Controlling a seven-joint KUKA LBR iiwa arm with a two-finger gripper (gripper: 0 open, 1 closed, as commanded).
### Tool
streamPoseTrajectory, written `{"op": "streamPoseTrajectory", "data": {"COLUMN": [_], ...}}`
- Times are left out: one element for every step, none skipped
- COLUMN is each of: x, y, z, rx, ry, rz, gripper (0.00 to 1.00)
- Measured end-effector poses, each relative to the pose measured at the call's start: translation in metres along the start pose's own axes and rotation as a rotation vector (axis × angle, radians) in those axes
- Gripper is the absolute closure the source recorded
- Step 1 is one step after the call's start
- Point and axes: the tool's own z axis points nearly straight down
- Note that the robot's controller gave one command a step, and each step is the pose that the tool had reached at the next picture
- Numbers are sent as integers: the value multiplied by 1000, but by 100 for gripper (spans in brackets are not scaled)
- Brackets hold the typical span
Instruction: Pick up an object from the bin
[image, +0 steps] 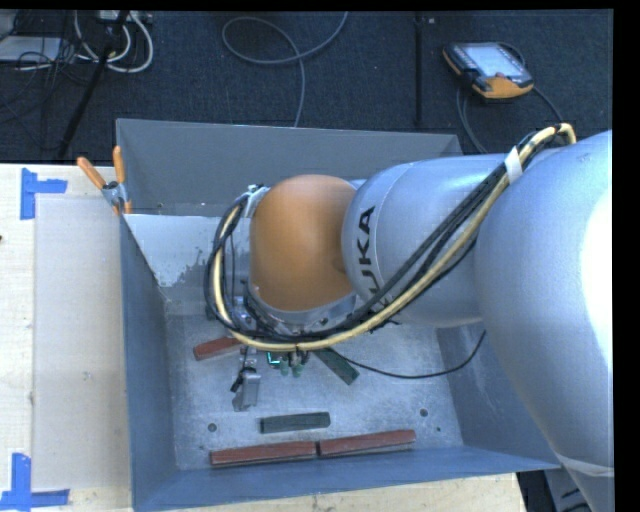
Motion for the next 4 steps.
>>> {"op": "streamPoseTrajectory", "data": {"x": [-2, -37, -58, -72], "y": [-1, -7, -14, -7], "z": [-5, 31, 73, 66], "rx": [-2, -5, -3, -6], "ry": [-8, -21, -18, -16], "rz": [4, -47, -68, 25], "gripper": [0, 0, 0, 100]}}
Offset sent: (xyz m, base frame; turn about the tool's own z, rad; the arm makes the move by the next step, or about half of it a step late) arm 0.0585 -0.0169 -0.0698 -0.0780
